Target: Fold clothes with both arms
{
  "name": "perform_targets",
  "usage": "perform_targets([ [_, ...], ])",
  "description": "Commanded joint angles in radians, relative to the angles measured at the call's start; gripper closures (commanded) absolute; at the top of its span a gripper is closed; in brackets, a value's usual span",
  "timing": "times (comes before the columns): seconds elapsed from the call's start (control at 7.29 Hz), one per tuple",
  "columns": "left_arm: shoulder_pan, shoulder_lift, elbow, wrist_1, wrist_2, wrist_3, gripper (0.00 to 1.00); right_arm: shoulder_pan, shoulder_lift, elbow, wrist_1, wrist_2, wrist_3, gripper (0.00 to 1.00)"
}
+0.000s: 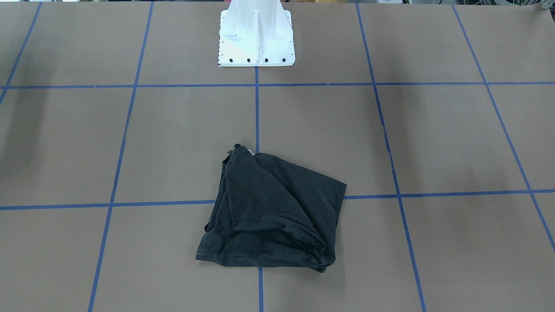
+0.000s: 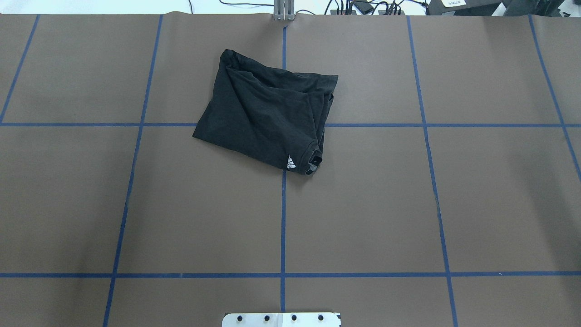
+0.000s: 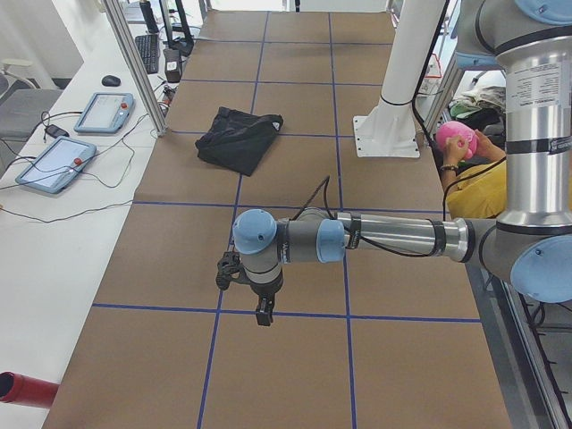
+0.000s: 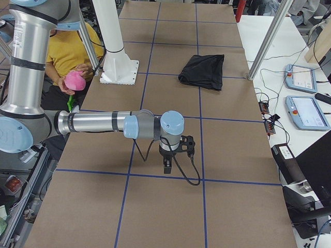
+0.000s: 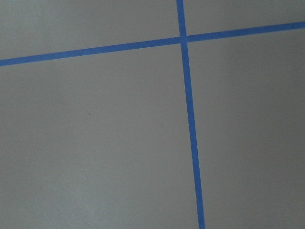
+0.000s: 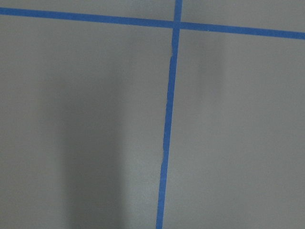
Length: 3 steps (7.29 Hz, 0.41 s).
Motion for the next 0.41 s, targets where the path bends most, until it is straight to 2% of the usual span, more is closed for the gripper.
perform_targets([
  [0.0,0.000,-0.003,-0.007,-0.002,-0.009,0.001,0.00,0.000,-0.004,-0.003,0.000,0.000,0.001,0.00],
  [0.27,0.002,-0.014,-0.017,-0.006,-0.009,0.002,0.00,0.000,-0.007,-0.003,0.000,0.003,-0.003,0.00],
])
